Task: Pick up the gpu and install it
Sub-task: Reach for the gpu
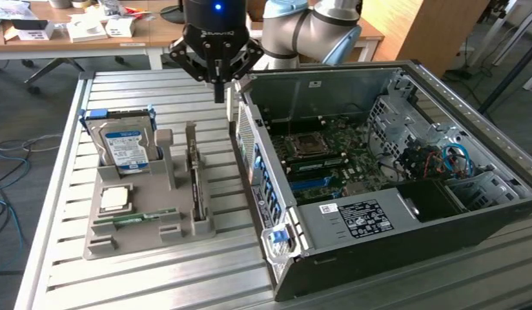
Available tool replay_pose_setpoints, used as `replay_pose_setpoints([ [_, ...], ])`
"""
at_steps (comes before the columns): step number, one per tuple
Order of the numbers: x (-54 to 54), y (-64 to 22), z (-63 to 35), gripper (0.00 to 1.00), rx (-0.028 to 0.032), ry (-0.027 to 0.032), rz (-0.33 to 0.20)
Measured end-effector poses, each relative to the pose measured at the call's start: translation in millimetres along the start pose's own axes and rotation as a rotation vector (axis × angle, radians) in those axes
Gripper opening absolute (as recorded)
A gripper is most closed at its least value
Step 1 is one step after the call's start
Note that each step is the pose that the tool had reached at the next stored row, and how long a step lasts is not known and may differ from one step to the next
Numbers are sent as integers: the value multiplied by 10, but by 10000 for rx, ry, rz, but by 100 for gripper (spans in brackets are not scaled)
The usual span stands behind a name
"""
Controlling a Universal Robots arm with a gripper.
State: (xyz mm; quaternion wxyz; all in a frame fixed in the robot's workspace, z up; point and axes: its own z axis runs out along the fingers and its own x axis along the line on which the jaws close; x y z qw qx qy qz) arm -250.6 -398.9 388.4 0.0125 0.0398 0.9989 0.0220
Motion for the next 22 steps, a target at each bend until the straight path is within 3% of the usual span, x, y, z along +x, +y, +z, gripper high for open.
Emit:
replay_pose_setpoints([
  [12,280,-23,5,11,14,-4,49],
  [22,403,-33,10,11,25,-5,78],
])
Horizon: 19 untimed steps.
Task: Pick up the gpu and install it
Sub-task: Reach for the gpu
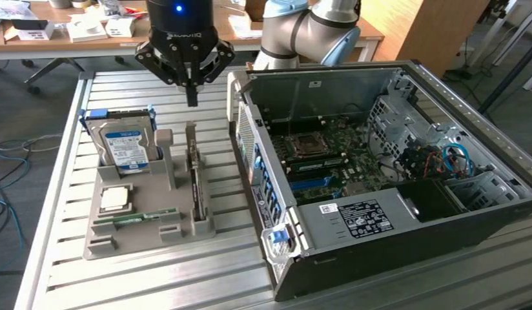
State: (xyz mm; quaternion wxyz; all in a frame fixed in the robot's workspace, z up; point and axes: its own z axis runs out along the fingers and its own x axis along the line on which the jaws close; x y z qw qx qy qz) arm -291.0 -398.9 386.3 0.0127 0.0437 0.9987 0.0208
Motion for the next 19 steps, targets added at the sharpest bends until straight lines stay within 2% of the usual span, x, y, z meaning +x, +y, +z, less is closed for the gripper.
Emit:
replay_pose_setpoints([
  [4,51,-4,1,11,2,-1,13],
  [12,55,-14,0,11,3,1,14],
  [19,44,-126,-4,11,2,0,13],
])
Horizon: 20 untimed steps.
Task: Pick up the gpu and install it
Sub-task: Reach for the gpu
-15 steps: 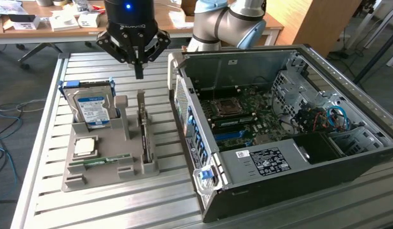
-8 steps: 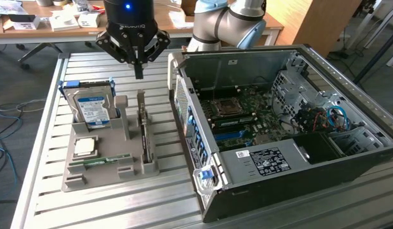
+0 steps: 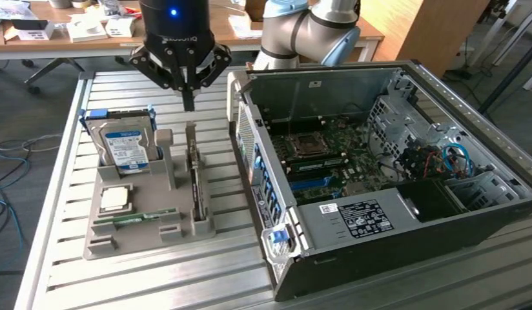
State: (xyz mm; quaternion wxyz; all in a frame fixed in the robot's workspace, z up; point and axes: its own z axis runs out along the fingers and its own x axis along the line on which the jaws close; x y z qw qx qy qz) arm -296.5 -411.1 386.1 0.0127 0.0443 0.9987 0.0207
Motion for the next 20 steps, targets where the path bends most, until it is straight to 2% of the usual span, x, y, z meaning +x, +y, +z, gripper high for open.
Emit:
replay_pose_setpoints([
  [20,-1,-314,-10,11,0,0,0],
])
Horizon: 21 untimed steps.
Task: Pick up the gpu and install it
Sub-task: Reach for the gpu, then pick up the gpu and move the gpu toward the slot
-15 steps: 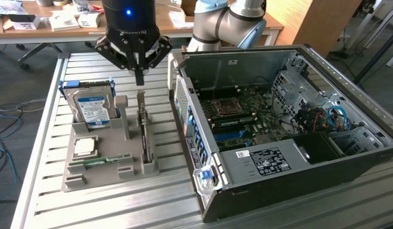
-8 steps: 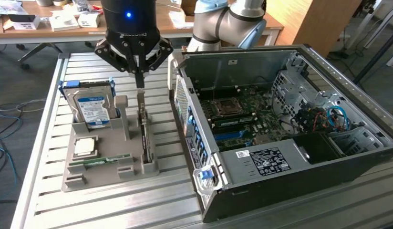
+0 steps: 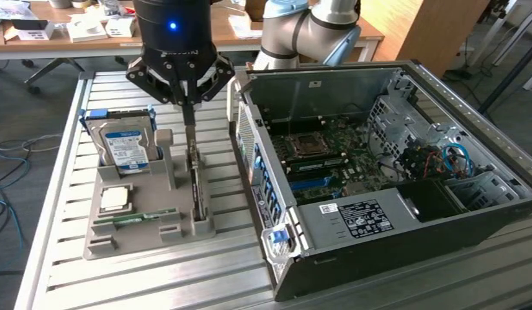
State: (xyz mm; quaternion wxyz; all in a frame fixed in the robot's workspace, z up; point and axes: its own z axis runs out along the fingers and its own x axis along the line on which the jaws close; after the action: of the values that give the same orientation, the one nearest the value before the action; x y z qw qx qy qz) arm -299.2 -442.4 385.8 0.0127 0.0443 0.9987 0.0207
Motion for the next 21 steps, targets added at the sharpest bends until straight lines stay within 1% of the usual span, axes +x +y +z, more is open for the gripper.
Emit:
replay_pose_setpoints([
  [4,9,-58,-1,11,0,1,0],
  [6,16,-74,0,11,0,0,1],
  [12,77,-82,10,11,2,-1,31],
  [21,82,-83,12,11,2,-2,31],
])
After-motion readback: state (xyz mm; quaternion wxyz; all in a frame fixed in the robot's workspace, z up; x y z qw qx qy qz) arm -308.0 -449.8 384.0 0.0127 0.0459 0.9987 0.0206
